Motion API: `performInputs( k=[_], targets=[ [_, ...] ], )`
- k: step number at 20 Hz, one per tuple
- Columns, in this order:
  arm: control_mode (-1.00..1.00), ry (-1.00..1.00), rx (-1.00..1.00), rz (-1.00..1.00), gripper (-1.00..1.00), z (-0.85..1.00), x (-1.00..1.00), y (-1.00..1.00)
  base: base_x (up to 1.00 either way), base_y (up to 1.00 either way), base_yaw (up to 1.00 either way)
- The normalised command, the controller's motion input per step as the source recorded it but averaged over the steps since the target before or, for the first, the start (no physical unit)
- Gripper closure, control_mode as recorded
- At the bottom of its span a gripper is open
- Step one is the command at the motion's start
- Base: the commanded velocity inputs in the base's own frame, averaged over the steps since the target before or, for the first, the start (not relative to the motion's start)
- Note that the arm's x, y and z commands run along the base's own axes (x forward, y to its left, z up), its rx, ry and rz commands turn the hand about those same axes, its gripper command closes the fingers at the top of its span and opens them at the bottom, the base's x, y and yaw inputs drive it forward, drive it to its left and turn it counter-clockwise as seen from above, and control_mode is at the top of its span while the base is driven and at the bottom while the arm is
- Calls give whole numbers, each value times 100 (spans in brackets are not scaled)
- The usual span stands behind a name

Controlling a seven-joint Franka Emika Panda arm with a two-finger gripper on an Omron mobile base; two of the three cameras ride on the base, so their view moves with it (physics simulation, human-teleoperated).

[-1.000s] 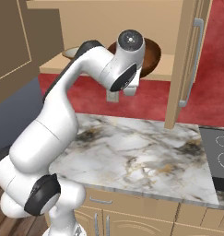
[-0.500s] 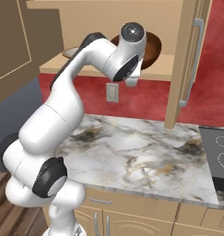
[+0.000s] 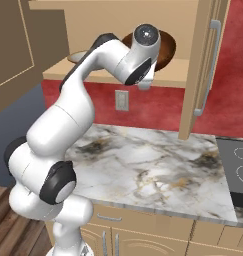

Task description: Open the cabinet. Pick the bowls from the counter and place them in the cabinet. Then close the cabinet.

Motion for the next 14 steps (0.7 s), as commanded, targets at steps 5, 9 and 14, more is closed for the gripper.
performInputs(
  k=[5, 9, 14],
  targets=[
    [-100, -3, 1, 0, 100, 0, 30, 0, 0, 0, 0],
    [-100, 0, 0, 0, 100, 0, 31, 0, 0, 0, 0],
    [-100, 0, 0, 0, 100, 0, 25, 0, 0, 0, 0]
  ],
)
